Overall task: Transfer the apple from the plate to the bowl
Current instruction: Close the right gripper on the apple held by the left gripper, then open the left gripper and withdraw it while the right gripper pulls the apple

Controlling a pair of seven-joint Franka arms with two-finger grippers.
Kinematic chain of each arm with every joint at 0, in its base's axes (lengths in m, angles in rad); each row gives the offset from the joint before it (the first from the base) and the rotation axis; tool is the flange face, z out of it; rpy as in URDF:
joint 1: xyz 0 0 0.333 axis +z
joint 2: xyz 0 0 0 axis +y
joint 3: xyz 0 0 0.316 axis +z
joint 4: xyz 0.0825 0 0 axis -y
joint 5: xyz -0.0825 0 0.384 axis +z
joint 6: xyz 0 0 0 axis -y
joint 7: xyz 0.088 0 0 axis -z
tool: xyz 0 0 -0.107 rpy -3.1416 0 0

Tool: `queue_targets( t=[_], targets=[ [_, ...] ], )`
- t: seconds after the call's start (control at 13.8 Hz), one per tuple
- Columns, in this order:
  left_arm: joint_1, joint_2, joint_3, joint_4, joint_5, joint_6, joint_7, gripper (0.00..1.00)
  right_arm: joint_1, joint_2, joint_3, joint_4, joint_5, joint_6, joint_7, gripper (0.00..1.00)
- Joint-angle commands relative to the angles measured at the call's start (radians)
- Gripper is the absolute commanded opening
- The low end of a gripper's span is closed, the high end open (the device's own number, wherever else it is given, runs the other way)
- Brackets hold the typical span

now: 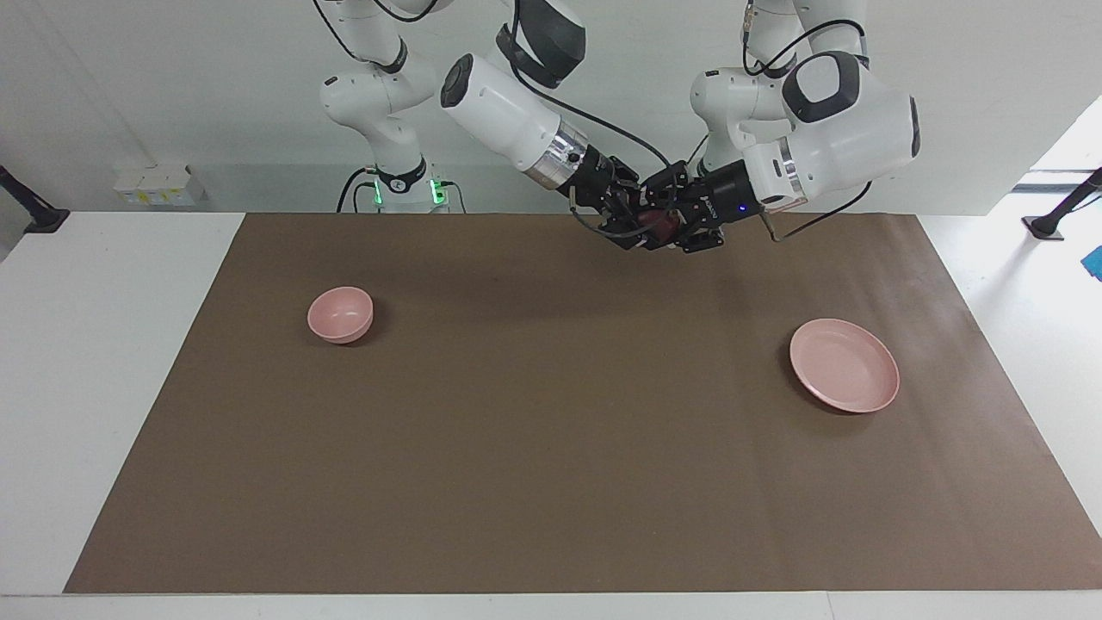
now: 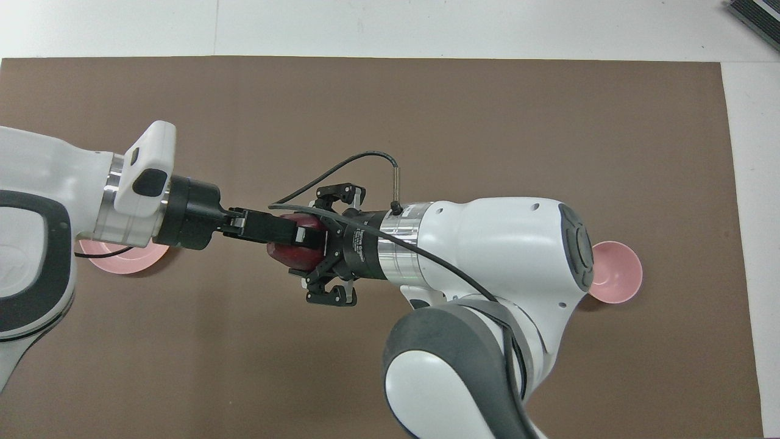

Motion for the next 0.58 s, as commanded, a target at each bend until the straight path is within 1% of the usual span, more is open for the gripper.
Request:
queue_targets(
  t=[0.0,0.15,0.22,0.29,0.36,0.44,0.51],
  targets=[
    [0.012,-0.018,0.002,0.005,0.006,-0.023,-0.031,1.00,-0.063,-0.016,0.001,-0.009,0.011,-0.119,-0.093,0.00],
    [0.046,-0.018,0.002,0.018,0.048,-0.026,-0.031,1.00,-0.109,-0.016,-0.002,-0.008,-0.004,-0.217,-0.160,0.00],
    [0.067,-0.019,0.002,0.022,0.062,-0.032,-0.030,1.00,-0.129,-0.018,-0.008,-0.004,-0.021,-0.248,-0.182,0.00],
    [0.092,-0.021,0.004,0.033,0.088,-0.043,-0.028,1.00,-0.148,-0.021,-0.010,0.005,-0.071,-0.268,-0.203,0.00],
    [0.115,-0.027,0.004,0.051,0.140,-0.055,-0.028,1.00,-0.160,-0.027,-0.009,0.009,-0.148,-0.277,-0.223,0.00],
    [0.133,-0.030,0.004,0.082,0.223,-0.064,-0.028,1.00,-0.163,-0.041,-0.009,0.014,-0.232,-0.278,-0.251,0.00],
    [0.150,-0.032,0.002,0.123,0.319,-0.083,-0.030,1.00,-0.165,-0.052,-0.009,0.015,-0.289,-0.278,-0.293,0.00]
  ],
)
